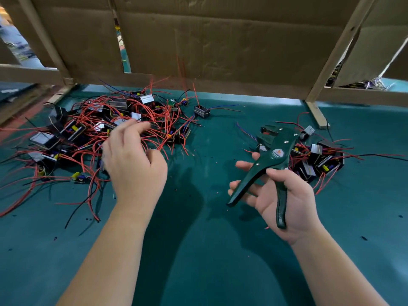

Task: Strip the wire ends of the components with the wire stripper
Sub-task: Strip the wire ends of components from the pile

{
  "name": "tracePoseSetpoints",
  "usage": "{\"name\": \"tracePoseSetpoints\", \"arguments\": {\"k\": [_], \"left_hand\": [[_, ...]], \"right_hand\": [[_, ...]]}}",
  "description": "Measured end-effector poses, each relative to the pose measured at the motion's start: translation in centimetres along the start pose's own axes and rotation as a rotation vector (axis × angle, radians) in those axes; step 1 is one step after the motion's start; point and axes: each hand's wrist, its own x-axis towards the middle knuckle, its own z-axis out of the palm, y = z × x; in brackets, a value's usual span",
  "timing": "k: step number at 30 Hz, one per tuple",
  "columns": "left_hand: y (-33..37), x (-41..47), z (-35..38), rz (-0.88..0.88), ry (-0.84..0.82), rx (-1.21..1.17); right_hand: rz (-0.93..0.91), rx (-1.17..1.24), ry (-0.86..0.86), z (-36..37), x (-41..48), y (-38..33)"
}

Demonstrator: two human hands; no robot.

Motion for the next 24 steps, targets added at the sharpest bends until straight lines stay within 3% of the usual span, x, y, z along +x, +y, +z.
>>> {"name": "tracePoseSetpoints", "arguments": {"k": [3, 6, 11, 13, 17, 20, 24], "left_hand": [[-1.9, 1.0, -0.7, -0.304, -0.251, 0.364], [-3.0, 1.5, -1.2, -0.327, -0.317, 0.49], [-3.8, 2.0, -1.3, -0.273, -0.176, 0.224], [-4.3, 2.3, -1.4, -0.347, -0.143, 0.135], [-5.2, 2.7, -1.8, -0.488, -0.195, 0.266], [-6.0, 2.9, -1.7, -0.404, -0.131, 0.225], [-4.9, 2.9, -1.6, -0.159, 0.088, -0.107]], "right_hand": [[0.075, 0.034, -0.019, 0.0, 0.0, 0.4], [0.12, 0.032, -0.041, -0.1, 0.1, 0.7], [0.135, 0.047, -0.084, -0.3, 0.1, 1.0], [0.136, 0.048, -0.083, -0.3, 0.2, 1.0], [0.13, 0.051, -0.074, -0.3, 0.2, 0.8], [0.132, 0.054, -0.065, -0.3, 0.2, 0.8], [0.128, 0.056, -0.073, -0.3, 0.2, 0.8]]}}
